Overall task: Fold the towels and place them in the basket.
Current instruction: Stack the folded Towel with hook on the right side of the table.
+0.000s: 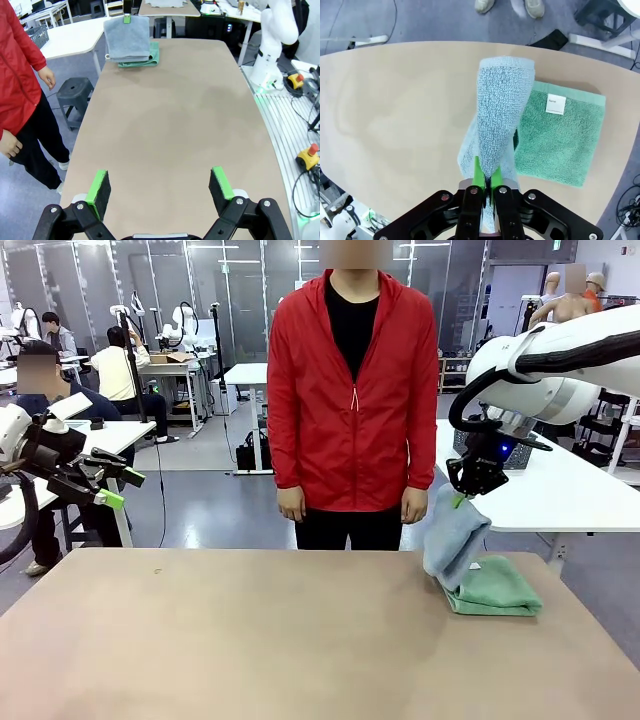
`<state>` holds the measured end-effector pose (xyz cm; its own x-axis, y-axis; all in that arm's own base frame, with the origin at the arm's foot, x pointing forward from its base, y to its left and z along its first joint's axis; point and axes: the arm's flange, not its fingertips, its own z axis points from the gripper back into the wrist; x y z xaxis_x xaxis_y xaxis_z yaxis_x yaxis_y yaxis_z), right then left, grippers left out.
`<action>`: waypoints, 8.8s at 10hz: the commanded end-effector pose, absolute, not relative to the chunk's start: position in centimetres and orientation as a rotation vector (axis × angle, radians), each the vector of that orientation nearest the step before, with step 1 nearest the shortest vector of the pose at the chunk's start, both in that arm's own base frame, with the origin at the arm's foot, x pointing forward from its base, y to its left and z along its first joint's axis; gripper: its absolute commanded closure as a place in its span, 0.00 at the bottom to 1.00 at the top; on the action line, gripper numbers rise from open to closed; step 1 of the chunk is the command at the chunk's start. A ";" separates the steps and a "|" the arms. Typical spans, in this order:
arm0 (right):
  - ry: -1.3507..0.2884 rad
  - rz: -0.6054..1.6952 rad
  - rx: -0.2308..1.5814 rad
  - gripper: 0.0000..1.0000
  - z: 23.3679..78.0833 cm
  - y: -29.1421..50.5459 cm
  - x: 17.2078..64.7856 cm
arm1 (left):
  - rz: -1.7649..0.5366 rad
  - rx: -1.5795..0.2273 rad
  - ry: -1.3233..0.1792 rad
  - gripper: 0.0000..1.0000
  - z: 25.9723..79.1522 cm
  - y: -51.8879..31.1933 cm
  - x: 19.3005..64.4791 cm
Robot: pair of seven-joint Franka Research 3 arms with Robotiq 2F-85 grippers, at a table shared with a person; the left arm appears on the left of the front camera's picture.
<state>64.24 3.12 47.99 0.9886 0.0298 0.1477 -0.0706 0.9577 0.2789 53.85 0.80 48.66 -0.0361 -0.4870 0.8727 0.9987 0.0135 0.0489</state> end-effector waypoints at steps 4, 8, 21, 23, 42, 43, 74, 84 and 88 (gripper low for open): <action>-0.143 0.052 0.288 0.95 48.0 3.2 64.2 | -1.429 -0.784 -0.865 0.00 48.9 0.7 53.7; -0.080 0.018 0.451 0.95 46.4 -2.0 64.3 | -1.429 -0.784 -0.865 0.00 48.9 0.7 53.7; 0.000 -0.041 0.672 0.95 35.8 -15.8 64.9 | -1.429 -0.784 -0.865 0.00 48.9 0.7 53.7; 0.021 0.000 0.694 0.95 34.8 -16.4 65.4 | -1.429 -0.784 -0.865 0.00 48.9 0.7 53.7; -0.309 0.135 0.205 0.00 64.3 -2.1 50.2 | -1.429 -0.784 -0.865 0.00 48.9 0.7 53.7; -0.321 0.143 0.183 0.00 65.0 -1.4 49.1 | -1.429 -0.784 -0.865 0.00 48.9 0.7 53.7; -0.328 0.188 0.207 0.00 68.0 -1.0 48.3 | -1.429 -0.784 -0.865 0.00 48.9 0.7 53.7; -0.328 0.188 0.207 0.00 68.0 -1.0 48.3 | -1.429 -0.784 -0.865 0.00 48.9 0.7 53.7; -0.328 0.188 0.207 0.00 68.0 -1.0 48.3 | -1.429 -0.784 -0.865 0.00 48.9 0.7 53.7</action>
<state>48.17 -1.17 67.80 0.9274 0.1519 0.3417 -0.2172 0.9627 0.1615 53.84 0.78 48.72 -0.0373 -0.4871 0.8725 0.9987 0.0132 0.0501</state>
